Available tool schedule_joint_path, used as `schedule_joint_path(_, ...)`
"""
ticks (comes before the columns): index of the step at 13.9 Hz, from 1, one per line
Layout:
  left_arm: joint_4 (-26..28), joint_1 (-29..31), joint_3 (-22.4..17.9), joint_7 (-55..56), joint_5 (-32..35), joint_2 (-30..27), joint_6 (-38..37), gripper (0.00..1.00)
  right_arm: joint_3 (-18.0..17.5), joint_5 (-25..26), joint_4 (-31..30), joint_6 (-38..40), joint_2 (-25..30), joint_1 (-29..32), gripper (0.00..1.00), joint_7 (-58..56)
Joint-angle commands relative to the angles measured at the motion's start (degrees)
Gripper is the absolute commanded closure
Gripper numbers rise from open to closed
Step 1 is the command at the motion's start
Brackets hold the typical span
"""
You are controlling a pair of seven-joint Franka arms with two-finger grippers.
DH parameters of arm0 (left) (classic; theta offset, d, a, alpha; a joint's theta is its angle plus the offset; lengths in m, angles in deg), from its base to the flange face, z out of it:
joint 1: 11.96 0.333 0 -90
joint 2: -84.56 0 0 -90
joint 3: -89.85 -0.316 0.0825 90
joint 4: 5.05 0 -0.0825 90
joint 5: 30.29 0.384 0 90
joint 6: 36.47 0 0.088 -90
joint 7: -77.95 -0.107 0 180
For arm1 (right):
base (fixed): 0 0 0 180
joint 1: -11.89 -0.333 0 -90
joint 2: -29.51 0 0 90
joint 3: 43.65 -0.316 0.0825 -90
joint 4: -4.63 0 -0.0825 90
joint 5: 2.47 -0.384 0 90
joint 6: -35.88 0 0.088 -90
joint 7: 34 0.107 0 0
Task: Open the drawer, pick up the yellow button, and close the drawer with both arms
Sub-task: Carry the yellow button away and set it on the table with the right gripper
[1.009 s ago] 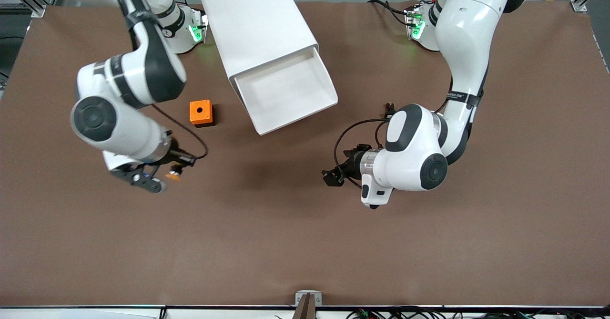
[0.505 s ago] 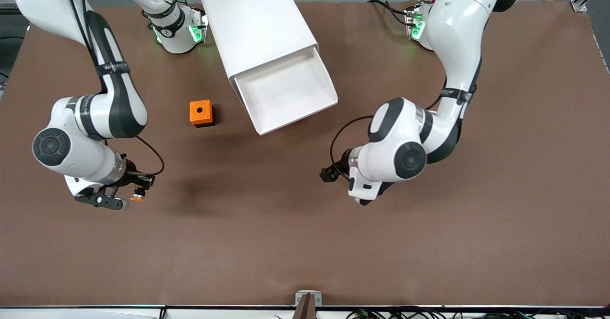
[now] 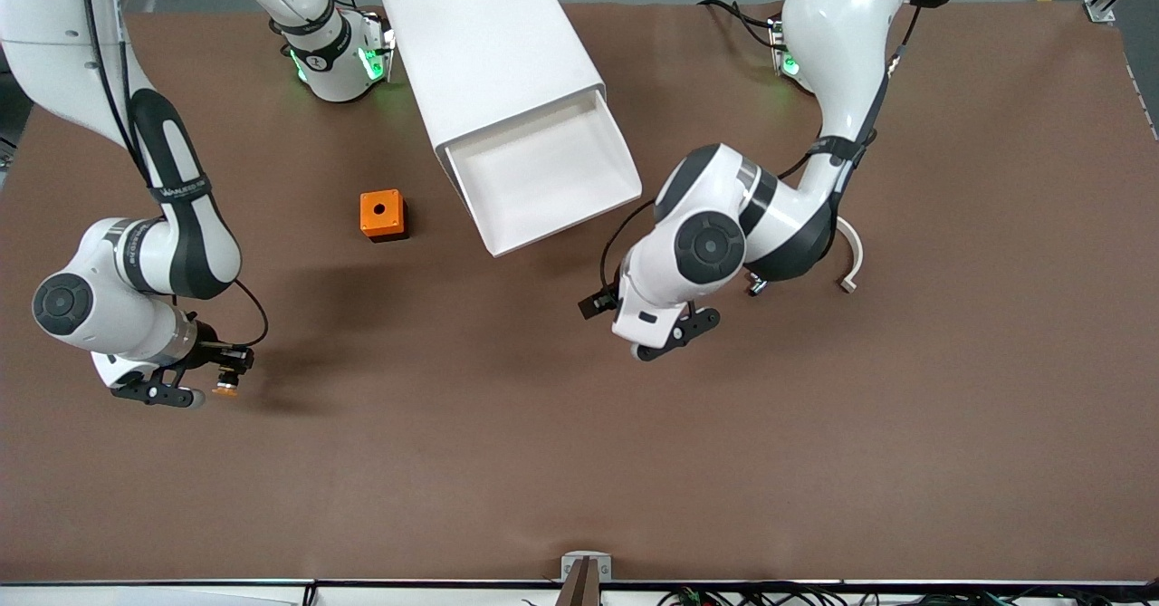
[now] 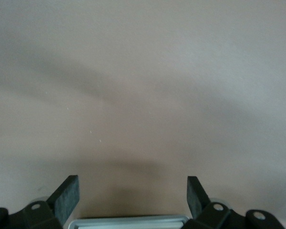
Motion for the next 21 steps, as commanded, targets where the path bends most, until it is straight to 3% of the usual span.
schedule_joint_path(1,3.3,-2.7,-0.3,3.9,2.9,-3.0,0.4,0.01,-1.4,0.7,0.4,-1.4,-1.2,1.6,1.00,-0.4)
schedule_joint_path(14,6.5,-9.7,-0.2,8.0,4.8,-2.9,0.9,0.01,-1.7,0.2,0.9,-8.0,-6.4,0.7,0.96,-0.3)
schedule_joint_path(15,6.4,-10.2,-0.2,8.9,4.8,-3.1,0.8,0.01,-1.7,0.2,1.0,-7.9,-6.4,0.5,0.76,-0.3)
schedule_joint_path(16,6.4,-10.8,-0.2,9.7,4.8,-3.2,0.8,0.01,-1.7,0.3,1.4,-7.8,-6.3,0.5,0.13,-0.3)
schedule_joint_path(17,6.4,-11.3,-0.2,10.2,4.8,-3.2,0.7,0.01,-1.7,0.3,1.5,-7.7,-6.3,0.6,0.00,-0.3)
schedule_joint_path(21,6.4,-13.5,-0.2,12.4,4.8,-3.2,0.2,0.01,-1.8,0.7,3.1,-1.7,-3.5,0.3,0.00,-0.9)
